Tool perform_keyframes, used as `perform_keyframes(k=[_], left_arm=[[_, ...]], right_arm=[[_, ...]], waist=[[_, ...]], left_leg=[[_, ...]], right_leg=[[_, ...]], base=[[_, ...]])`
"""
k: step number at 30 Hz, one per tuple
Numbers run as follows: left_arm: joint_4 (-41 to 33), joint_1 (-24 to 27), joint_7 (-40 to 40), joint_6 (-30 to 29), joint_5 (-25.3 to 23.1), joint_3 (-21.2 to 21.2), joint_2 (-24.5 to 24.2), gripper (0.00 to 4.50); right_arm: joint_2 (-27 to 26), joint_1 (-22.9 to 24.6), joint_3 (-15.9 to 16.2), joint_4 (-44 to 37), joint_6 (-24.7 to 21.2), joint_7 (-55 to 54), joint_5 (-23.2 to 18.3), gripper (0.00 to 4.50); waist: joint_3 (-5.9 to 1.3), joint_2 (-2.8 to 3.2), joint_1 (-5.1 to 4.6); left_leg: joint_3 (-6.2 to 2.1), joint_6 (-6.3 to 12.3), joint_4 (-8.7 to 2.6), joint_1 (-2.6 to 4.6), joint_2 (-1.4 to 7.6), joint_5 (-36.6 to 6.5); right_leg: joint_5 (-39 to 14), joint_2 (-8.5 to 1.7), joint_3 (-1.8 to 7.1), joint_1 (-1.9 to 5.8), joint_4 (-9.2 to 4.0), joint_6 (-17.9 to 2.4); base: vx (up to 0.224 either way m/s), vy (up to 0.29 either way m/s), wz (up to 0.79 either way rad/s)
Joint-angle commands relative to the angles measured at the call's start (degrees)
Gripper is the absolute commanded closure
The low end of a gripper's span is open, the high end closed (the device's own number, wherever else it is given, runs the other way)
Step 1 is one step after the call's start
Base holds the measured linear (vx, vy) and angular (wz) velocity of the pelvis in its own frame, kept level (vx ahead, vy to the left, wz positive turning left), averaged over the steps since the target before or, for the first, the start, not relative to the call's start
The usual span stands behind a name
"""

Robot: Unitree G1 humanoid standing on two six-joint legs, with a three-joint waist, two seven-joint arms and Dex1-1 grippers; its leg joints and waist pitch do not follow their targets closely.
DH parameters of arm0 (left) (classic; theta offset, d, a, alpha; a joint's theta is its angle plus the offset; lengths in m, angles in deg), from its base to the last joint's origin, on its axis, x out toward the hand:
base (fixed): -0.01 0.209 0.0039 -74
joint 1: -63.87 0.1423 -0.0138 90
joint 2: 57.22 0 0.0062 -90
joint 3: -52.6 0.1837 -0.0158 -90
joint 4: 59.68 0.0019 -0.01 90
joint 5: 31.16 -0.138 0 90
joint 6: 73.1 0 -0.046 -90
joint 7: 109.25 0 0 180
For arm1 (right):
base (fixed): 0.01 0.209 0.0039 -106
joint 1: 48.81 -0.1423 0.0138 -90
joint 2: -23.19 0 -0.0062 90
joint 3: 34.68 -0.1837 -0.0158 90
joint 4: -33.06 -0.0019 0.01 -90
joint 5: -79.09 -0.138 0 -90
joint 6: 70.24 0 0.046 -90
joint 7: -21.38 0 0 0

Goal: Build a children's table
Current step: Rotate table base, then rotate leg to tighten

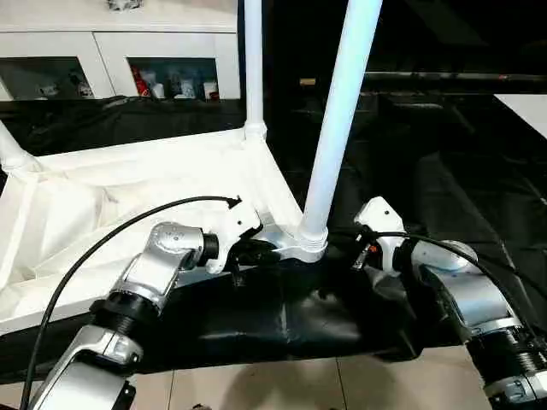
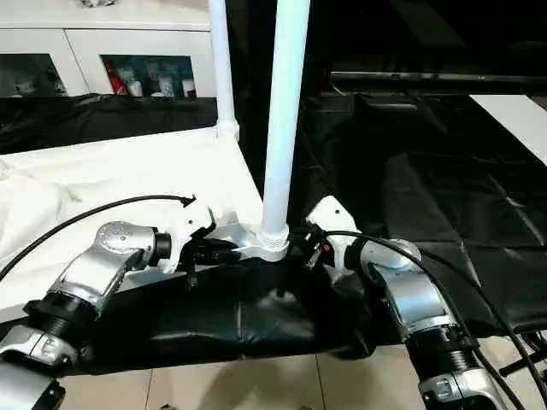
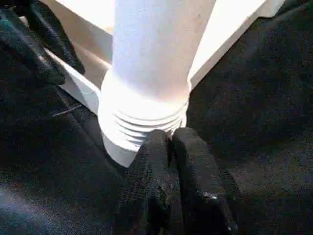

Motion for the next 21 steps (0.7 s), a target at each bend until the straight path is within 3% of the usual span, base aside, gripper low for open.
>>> perform_keyframes(k=[1, 7, 13, 17, 19, 21], left_arm=[[1.35, -0.89, 0.03, 0.61, -0.88, 0.28, -0.71, 3.81], [3.84, -2.28, 0.93, 1.66, -1.52, 0.80, -1.60, 3.81], [5.48, -2.57, 2.71, 2.30, -2.06, 1.75, -2.66, 4.41], [4.79, -1.78, 4.00, 1.87, -2.76, 3.02, -3.40, 4.41], [5.02, -1.87, 3.62, 1.82, -2.33, 2.54, -3.14, 4.41], [5.21, -2.01, 3.98, 1.75, -2.20, 2.55, -3.12, 4.50]], right_arm=[[0.31, 0.57, 0.55, -1.06, 0.60, 0.59, -0.54, 4.19], [0.64, 0.61, 0.82, -1.25, 0.74, 0.99, -0.39, 4.19], [0.26, 0.34, 0.41, -1.47, 0.77, 1.26, -0.70, 4.19], [0.24, 0.27, 0.20, -1.49, 1.00, 1.59, -1.09, 4.19], [-0.08, 0.18, -0.26, -1.57, 0.84, 2.24, -2.18, 4.19], [-0.54, 0.35, -1.51, -2.54, -1.75, 4.47, -5.51, 3.82]], waist=[[-3.71, -0.73, 0.34], [-3.70, -0.74, 0.28], [-3.68, -0.83, 0.29], [-3.68, -0.89, 0.30], [-3.68, -0.90, 0.30], [-3.73, -0.92, 0.36]], left_leg=[[0.40, 2.49, -3.41, 0.13, 0.33, -12.62], [0.40, 2.43, -3.43, 0.20, 0.38, -12.55], [0.44, 2.36, -3.39, 0.15, 0.33, -12.51], [0.40, 2.37, -3.43, 0.19, 0.43, -12.57], [0.41, 2.26, -3.45, 0.24, 0.46, -12.62], [0.42, 2.57, -3.43, 0.32, 0.47, -12.98]], right_leg=[[-15.02, -2.42, 1.61, 2.89, -4.56, -10.38], [-14.37, -2.41, 1.60, 2.92, -4.44, -10.87], [-14.29, -2.44, 1.64, 2.98, -4.43, -11.03], [-15.21, -2.52, 1.64, 2.91, -4.45, -10.79], [-14.95, -2.49, 1.64, 2.88, -4.41, -10.89], [-14.68, -2.49, 1.67, 2.93, -4.39, -11.21]], base=[[0.000, 0.000, 0.00], [0.000, 0.000, 0.00], [0.000, 0.000, 0.00], [0.000, 0.000, 0.00], [0.000, 0.000, 0.00], [0.000, 0.000, 0.00]])
